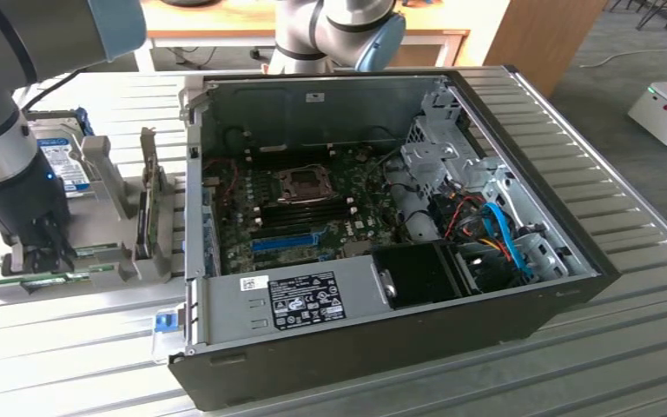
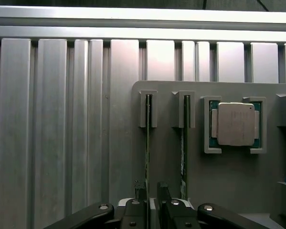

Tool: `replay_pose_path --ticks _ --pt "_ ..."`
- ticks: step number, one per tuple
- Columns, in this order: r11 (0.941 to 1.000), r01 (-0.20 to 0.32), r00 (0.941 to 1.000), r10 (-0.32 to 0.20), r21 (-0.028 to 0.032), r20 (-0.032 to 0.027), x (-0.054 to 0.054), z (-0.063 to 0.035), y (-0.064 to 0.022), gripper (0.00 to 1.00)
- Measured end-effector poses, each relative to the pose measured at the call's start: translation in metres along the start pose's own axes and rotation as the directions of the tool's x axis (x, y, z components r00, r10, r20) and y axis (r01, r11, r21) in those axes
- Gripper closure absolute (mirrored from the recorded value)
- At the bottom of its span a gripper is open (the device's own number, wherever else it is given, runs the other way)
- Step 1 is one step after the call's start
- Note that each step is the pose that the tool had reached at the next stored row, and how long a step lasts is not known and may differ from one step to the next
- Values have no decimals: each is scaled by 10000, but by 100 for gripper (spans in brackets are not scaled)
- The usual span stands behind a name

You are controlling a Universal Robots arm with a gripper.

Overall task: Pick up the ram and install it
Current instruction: 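Pick up the ram and move it above insertion slot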

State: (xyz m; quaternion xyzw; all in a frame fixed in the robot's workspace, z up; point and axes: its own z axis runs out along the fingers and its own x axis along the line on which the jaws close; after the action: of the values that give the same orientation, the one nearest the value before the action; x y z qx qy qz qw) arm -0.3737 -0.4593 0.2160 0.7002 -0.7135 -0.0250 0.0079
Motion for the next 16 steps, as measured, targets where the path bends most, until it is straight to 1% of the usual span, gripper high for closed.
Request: replay_pose_path --ticks 16 --pt "10000 0 10000 0 -1 -1 3 128 -6 76"
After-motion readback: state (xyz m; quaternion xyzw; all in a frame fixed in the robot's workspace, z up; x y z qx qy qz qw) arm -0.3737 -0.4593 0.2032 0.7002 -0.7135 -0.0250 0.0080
